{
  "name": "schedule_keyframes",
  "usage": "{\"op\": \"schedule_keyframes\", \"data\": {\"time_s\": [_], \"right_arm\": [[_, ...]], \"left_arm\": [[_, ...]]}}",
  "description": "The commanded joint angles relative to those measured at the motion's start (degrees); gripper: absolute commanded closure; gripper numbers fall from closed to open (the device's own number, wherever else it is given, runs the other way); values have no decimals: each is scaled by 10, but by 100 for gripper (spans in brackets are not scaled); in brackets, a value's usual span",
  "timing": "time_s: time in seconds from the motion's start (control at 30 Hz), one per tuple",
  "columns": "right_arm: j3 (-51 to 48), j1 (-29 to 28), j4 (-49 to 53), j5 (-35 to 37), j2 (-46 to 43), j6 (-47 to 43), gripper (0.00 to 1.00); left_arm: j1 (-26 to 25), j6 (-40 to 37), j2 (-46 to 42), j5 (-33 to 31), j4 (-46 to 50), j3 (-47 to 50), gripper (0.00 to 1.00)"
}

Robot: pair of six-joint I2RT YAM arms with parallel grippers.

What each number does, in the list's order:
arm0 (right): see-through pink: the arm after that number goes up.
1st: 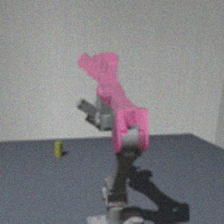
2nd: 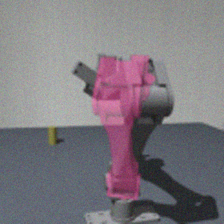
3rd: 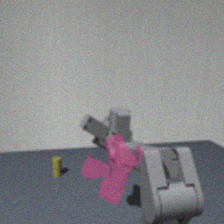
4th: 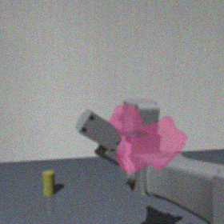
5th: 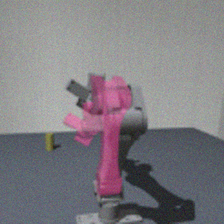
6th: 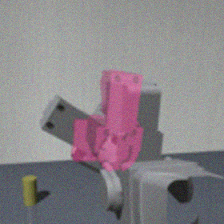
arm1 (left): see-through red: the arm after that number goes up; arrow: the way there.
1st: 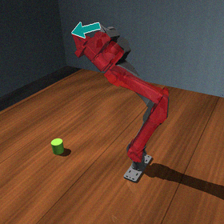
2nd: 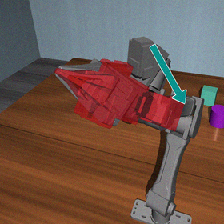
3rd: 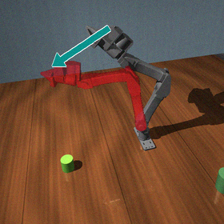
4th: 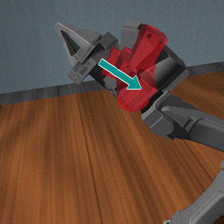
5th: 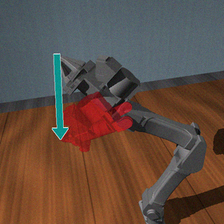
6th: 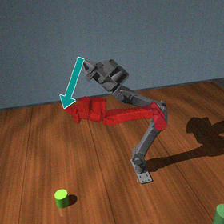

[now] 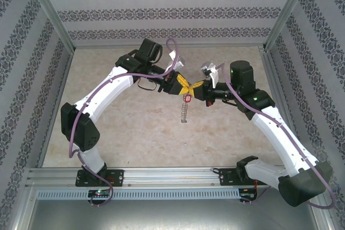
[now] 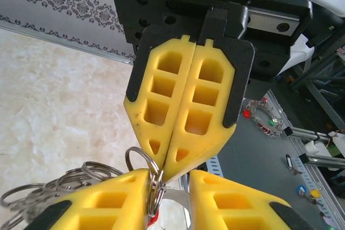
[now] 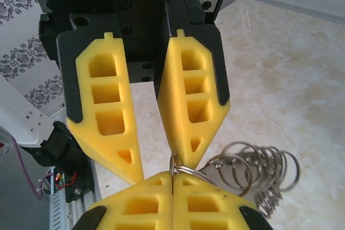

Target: Put the keys on the keyring

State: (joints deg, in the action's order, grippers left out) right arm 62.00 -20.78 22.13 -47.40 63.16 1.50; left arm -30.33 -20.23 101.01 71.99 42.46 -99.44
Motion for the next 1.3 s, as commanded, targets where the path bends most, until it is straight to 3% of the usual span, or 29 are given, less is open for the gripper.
{"op": "schedule_keyframes", "data": {"time_s": [0.0,0.17,0.37,0.5,0.8,0.9,0.93,1.2,1.23,1.27], "right_arm": [[8,-4,-17,-4,-7,-10,100],[4,0,-18,-1,-8,-11,100],[1,4,-18,-1,-11,-11,100],[0,7,-18,-1,-13,-11,100],[0,7,-24,0,-12,-8,100],[-2,8,-23,2,-11,-10,100],[-2,9,-23,2,-11,-9,100],[2,10,-29,-1,-10,-2,100],[2,10,-30,1,-12,3,97],[1,12,-31,6,-18,8,80]], "left_arm": [[-11,-26,4,23,35,-17,77],[-11,-34,1,14,45,-16,81],[-5,-40,-8,8,49,-11,70],[1,-40,-15,14,43,-5,68],[0,-44,-11,39,41,-7,94],[1,-46,-12,37,44,-8,95],[1,-50,-13,36,47,-8,100],[1,-53,-25,40,35,2,100],[1,-49,-28,40,26,6,100],[1,-39,-32,37,11,12,100]]}}
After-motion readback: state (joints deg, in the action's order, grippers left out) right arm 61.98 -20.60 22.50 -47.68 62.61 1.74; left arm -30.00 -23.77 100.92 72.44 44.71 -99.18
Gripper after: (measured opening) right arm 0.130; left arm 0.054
